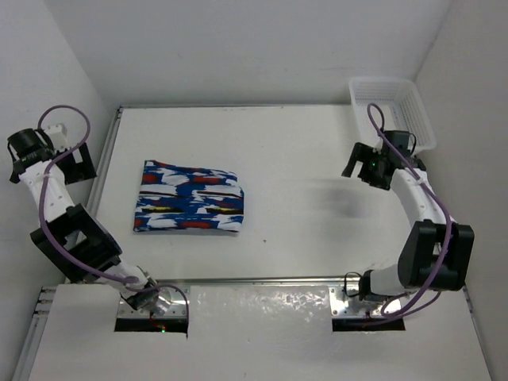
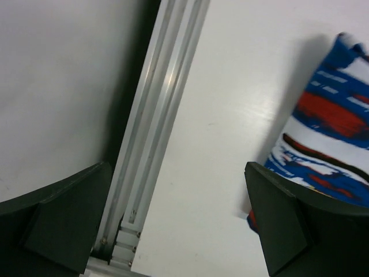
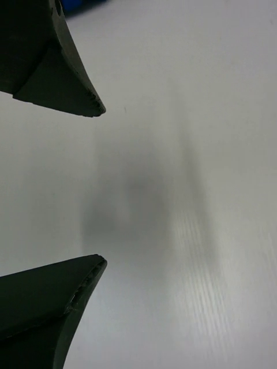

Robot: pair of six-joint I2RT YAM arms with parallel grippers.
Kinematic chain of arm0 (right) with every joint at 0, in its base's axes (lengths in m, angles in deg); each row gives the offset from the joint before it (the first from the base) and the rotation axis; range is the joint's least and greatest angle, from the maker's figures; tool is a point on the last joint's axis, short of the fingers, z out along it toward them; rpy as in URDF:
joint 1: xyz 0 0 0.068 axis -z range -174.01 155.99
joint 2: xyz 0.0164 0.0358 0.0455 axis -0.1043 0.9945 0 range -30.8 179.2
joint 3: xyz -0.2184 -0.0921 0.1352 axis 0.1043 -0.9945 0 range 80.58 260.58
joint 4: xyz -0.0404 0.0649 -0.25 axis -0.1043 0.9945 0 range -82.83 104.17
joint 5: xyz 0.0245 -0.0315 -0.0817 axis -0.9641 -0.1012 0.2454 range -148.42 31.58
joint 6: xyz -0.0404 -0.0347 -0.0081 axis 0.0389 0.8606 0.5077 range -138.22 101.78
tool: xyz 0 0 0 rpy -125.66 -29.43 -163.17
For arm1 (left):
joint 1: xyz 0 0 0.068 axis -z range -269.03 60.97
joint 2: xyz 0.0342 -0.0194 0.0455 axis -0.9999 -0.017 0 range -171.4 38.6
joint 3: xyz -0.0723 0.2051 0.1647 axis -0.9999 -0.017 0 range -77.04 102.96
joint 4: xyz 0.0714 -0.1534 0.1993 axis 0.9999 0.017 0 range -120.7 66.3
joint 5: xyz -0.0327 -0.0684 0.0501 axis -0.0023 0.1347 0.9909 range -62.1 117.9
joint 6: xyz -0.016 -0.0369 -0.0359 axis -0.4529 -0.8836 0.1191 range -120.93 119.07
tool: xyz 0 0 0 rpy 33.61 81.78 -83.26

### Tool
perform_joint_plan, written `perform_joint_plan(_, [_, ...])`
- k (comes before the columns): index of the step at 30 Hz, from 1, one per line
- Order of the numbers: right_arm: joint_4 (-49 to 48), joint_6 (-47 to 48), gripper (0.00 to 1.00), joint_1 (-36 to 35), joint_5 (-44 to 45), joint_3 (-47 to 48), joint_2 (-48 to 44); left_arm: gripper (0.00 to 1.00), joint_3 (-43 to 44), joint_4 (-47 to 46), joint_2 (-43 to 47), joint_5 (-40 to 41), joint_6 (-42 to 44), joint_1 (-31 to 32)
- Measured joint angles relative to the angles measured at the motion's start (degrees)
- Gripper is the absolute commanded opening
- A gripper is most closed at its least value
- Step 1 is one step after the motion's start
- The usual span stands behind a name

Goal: Fold and stack the trousers
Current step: Fold the trousers

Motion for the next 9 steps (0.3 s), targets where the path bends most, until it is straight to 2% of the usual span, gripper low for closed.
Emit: perform_joint_plan(9, [3.3, 1.4, 0.99, 2.5, 7.9, -0.3, -3.0, 1.0, -5.6, -0.6, -1.9, 1.8, -0.3, -2.5])
